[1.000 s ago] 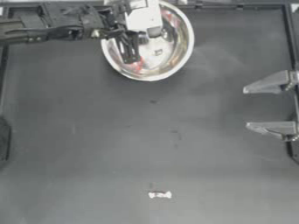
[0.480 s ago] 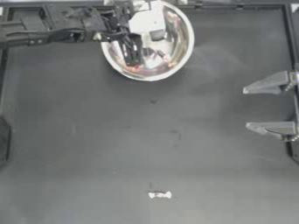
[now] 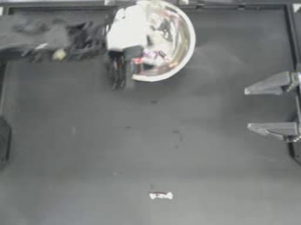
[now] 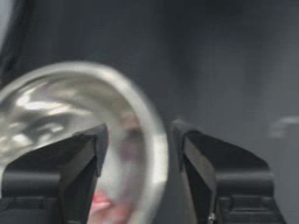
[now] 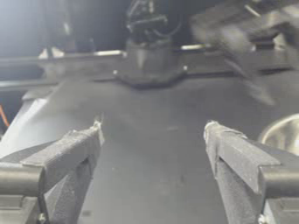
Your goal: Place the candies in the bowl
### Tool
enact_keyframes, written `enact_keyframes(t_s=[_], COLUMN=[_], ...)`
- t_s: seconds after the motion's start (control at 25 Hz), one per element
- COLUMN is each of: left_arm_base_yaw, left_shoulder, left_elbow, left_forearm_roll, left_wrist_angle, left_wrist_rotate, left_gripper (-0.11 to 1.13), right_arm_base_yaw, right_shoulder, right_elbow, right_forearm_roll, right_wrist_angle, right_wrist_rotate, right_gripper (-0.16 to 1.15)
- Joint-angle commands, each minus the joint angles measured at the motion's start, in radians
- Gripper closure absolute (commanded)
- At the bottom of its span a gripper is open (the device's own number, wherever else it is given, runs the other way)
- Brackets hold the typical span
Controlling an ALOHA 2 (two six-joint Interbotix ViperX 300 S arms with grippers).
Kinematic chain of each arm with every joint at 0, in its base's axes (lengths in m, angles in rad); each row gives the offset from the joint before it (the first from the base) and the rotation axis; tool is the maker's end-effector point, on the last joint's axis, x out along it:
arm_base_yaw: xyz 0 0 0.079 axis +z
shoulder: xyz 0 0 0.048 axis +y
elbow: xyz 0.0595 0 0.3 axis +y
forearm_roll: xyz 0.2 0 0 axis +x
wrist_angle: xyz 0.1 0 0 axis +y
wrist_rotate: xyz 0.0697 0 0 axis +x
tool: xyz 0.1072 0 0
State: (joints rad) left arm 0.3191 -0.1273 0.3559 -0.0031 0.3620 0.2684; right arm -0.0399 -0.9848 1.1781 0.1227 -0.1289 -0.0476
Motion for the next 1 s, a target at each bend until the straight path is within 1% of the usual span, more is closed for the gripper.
enact_keyframes(t_s=[0.04,0.12,0.24,0.36,0.44,0.68,0.88,1.0], left_arm_base_yaw=[-0.054,-0.089,-0.124,-0.147,-0.178,-0.259,-0.298,-0.310], left_shoulder=[-0.167,-0.232,-0.324,-0.411,-0.477,-0.635,-0.701,-0.718], left_elbow=[0.046,0.094,0.173,0.265,0.336,0.517,0.632,0.663], left_forearm_roll=[-0.032,-0.049,-0.091,-0.127,-0.146,-0.193,-0.229,-0.233], left_wrist_angle=[-0.018,-0.043,-0.083,-0.123,-0.156,-0.308,-0.377,-0.400], left_wrist_rotate=[-0.006,-0.009,-0.023,-0.040,-0.044,-0.046,-0.046,-0.046], left_gripper=[0.19,0.19,0.19,0.19,0.19,0.19,0.19,0.19], right_arm_base_yaw=[0.000,0.002,0.000,0.000,0.000,0.000,0.000,0.000], right_shoulder=[0.003,0.003,0.003,0.003,0.005,0.018,0.031,0.064], right_elbow=[-0.009,-0.011,-0.014,-0.020,-0.026,-0.058,-0.083,-0.120], right_forearm_roll=[0.002,0.002,0.003,0.003,0.012,0.014,0.018,0.020], right_wrist_angle=[-0.006,-0.006,-0.002,0.003,0.014,0.060,0.095,0.135], right_wrist_rotate=[-0.002,-0.002,-0.002,-0.002,-0.002,-0.003,-0.002,-0.002], right_gripper=[-0.01,-0.01,-0.01,-0.01,-0.01,-0.01,-0.01,-0.01])
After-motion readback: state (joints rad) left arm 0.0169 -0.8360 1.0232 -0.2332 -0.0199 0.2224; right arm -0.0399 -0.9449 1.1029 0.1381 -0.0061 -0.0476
